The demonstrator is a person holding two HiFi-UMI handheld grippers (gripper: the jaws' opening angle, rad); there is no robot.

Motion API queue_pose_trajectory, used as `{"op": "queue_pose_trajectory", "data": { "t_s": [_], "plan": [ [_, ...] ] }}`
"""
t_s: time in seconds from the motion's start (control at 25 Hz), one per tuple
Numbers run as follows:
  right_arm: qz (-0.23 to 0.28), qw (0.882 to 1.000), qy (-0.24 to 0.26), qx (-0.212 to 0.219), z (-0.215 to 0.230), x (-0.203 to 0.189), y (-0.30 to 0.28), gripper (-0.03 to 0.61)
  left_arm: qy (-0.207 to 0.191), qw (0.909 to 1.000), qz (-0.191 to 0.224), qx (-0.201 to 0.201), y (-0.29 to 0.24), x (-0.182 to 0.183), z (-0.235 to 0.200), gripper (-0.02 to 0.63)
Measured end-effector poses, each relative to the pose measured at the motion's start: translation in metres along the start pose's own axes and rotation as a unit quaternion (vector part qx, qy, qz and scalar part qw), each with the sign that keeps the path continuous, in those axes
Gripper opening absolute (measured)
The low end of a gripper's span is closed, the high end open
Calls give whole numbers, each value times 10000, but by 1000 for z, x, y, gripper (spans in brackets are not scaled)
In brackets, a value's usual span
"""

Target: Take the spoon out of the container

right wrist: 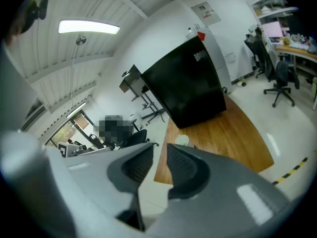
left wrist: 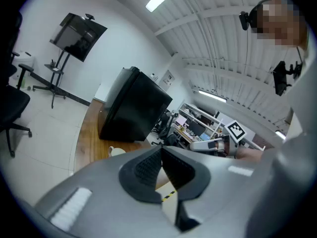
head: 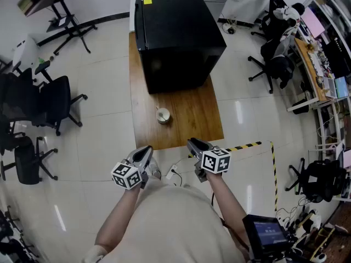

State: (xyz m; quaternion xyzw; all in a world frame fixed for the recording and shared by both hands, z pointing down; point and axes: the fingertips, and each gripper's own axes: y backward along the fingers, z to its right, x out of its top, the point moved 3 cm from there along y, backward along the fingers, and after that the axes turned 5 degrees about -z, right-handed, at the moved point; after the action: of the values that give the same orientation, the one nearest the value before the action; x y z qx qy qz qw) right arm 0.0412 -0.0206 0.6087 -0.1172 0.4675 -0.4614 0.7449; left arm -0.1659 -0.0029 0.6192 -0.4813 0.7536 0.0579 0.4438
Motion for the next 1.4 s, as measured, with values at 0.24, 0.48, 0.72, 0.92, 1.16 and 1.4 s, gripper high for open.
{"op": "queue_pose_trajectory", "data": {
  "t_s": [0.24,0.48,0.72,0.92,1.16,1.4],
  "plan": [
    [-268,9991,-40,-330,-15,21,-61,85,213,9989,-350,-248,1,19,-56,0],
    [-616,9966,-360,-422,-4,19,-93,86,71,9946,-979,-332,-2,-15,-71,0],
    [-904,9912,-917,-318,36,15,-150,86,-364,9910,-1271,-197,-9,-29,-79,0],
    [-1238,9750,-1845,-82,68,-8,-196,126,-401,9922,-1167,179,-15,-23,-75,0],
    [-1476,9554,-2553,152,80,-11,-236,127,-571,9923,-792,767,-22,16,-80,0],
    [-1823,9532,-2412,-64,83,-19,-262,127,-392,9908,-636,1131,-25,30,-95,0]
  ]
}}
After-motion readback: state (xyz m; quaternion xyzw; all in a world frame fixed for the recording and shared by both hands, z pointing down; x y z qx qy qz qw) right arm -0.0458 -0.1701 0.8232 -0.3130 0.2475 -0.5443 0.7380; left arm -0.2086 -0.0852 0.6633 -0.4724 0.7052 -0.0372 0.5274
